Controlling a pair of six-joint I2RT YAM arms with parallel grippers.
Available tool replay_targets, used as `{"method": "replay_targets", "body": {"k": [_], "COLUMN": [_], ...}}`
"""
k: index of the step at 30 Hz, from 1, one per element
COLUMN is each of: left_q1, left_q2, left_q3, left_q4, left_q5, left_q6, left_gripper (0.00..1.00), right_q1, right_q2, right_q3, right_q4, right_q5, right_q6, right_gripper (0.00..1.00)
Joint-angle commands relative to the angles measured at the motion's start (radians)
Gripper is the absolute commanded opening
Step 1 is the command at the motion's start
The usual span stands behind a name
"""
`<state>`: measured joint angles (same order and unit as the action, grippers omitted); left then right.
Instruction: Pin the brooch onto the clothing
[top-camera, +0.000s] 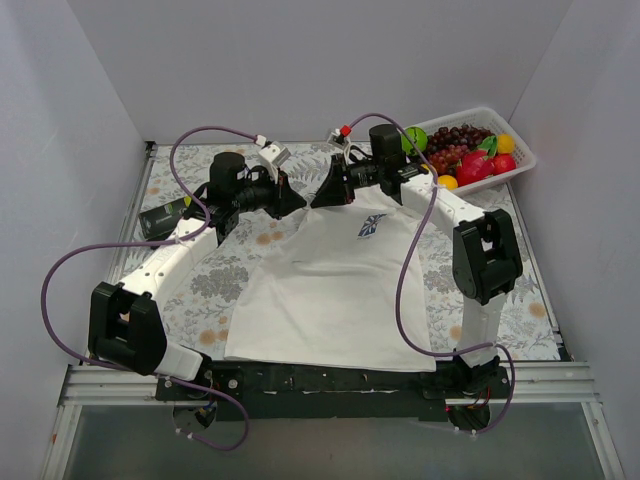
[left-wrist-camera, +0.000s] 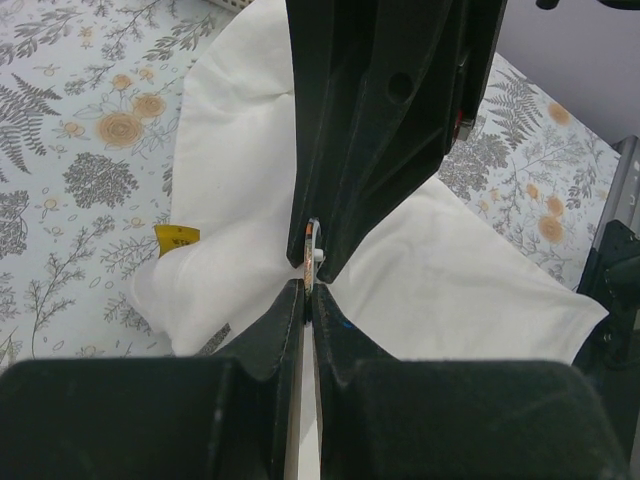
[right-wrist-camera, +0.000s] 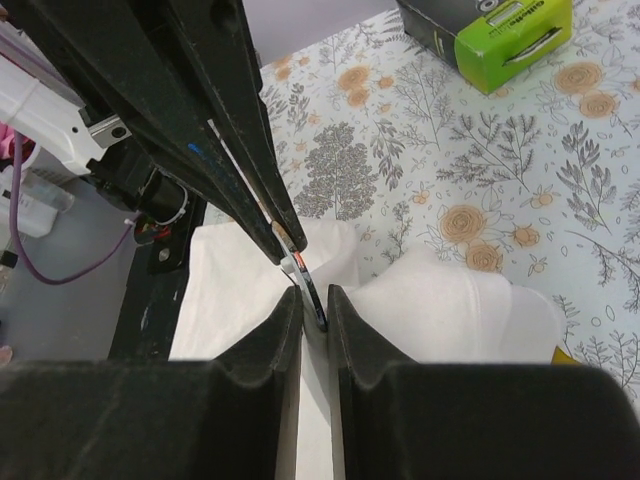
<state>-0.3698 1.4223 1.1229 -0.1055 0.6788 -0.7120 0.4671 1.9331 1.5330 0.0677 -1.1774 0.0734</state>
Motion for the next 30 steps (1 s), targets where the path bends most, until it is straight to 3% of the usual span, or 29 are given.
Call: {"method": "replay_targets", "body": {"k": [1, 10, 30], "left_q1": [-0.070, -0.116, -0.178], "left_q2": [-0.029, -0.013, 0.027], "left_q3": [0.066, 0.094, 0.155], "left_q4": [-0.010, -0.060, -0.109], "left_q5": [0.084, 0.022, -0.033], "left_q6": [0.006, 0.043, 0.086], "left_gripper": [0.00, 0.00, 0.00], "right_q1": [0.022, 0.038, 0.064], "right_q2": [0.041, 0.087, 0.098], "right_q3": [0.104, 0.226, 0.288], "right_q4": [-0.101, -0.296, -0.391], "right_q5": [0.176, 0.320, 0.386], "right_q6": [-0.053, -0.098, -0.136], "right_gripper": [0.01, 0.01, 0.01]}}
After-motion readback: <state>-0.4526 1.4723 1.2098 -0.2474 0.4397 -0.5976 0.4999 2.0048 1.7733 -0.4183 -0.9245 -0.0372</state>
